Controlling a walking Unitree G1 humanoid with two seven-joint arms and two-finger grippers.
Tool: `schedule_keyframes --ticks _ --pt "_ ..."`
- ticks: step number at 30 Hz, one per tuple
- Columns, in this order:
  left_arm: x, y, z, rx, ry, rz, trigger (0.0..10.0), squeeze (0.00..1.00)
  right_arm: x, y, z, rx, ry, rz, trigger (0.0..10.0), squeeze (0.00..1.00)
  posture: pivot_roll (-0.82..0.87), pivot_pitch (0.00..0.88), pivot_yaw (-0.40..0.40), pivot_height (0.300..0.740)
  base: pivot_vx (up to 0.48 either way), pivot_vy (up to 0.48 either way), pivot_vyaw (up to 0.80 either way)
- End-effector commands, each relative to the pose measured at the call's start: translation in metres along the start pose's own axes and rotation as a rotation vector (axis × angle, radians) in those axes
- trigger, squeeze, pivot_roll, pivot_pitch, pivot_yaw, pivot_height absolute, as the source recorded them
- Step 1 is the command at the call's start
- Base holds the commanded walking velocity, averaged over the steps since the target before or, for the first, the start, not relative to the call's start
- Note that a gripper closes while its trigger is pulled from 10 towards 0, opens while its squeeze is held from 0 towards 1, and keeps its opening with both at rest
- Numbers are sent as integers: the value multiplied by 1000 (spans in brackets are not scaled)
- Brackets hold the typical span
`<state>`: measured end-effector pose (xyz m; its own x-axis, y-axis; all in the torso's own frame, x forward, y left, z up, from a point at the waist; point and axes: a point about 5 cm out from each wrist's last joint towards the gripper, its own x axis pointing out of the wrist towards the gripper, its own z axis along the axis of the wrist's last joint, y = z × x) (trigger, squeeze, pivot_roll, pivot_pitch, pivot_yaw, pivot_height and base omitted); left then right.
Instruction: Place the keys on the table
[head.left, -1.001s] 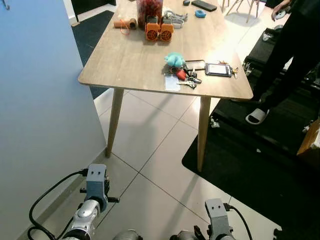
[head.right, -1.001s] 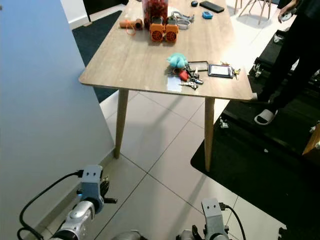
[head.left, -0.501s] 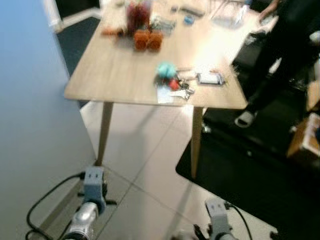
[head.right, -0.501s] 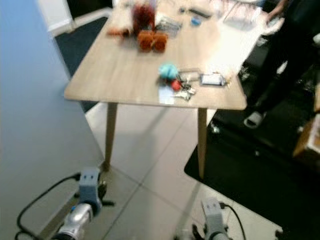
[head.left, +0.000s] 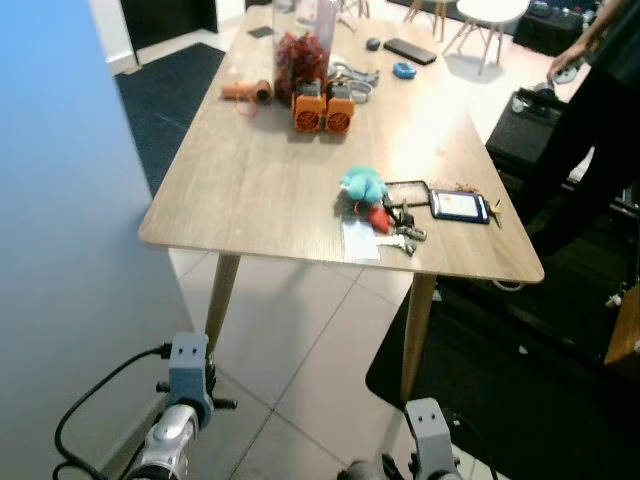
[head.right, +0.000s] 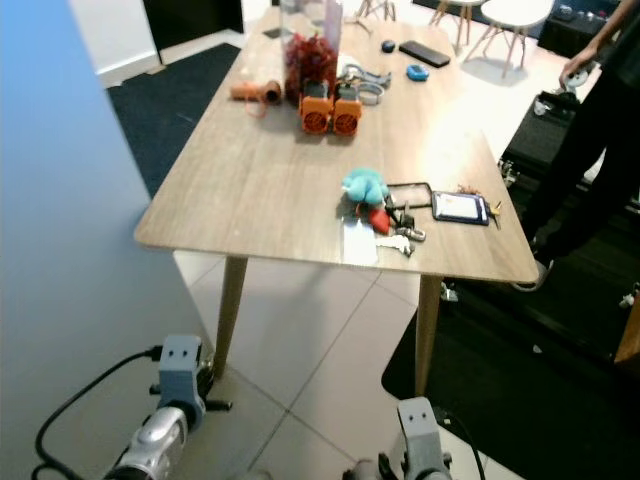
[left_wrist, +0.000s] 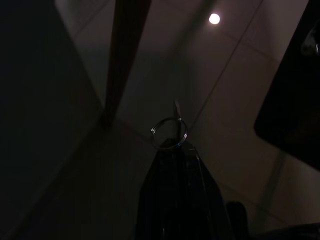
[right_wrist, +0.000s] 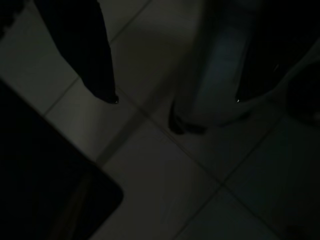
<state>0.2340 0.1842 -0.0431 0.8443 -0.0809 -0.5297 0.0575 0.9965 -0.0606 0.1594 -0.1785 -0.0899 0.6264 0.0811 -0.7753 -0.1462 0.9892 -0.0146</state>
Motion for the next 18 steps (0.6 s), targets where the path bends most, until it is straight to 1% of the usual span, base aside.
schedule_keyframes --ticks 1,12,13,18 --pt "-3 -1 -6 2 21 -1 10000 0 -4 -6 -12 -2 45 -16 10000 0 41 83 -32 740 345 0 0" --pt "-3 0 -7 -3 20 7 10000 0 -4 -6 -11 -3 49 -12 10000 0 42 93 -34 740 329 0 0" --pt "-4 0 -7 15 11 13 10000 0 -4 -5 -12 -2 52 -11 10000 0 41 95 -34 740 0 0 0" --pt "-5 0 -8 17 -2 18 10000 0 -4 -4 -13 1 56 -9 10000 0 38 96 -32 740 0 0 0"
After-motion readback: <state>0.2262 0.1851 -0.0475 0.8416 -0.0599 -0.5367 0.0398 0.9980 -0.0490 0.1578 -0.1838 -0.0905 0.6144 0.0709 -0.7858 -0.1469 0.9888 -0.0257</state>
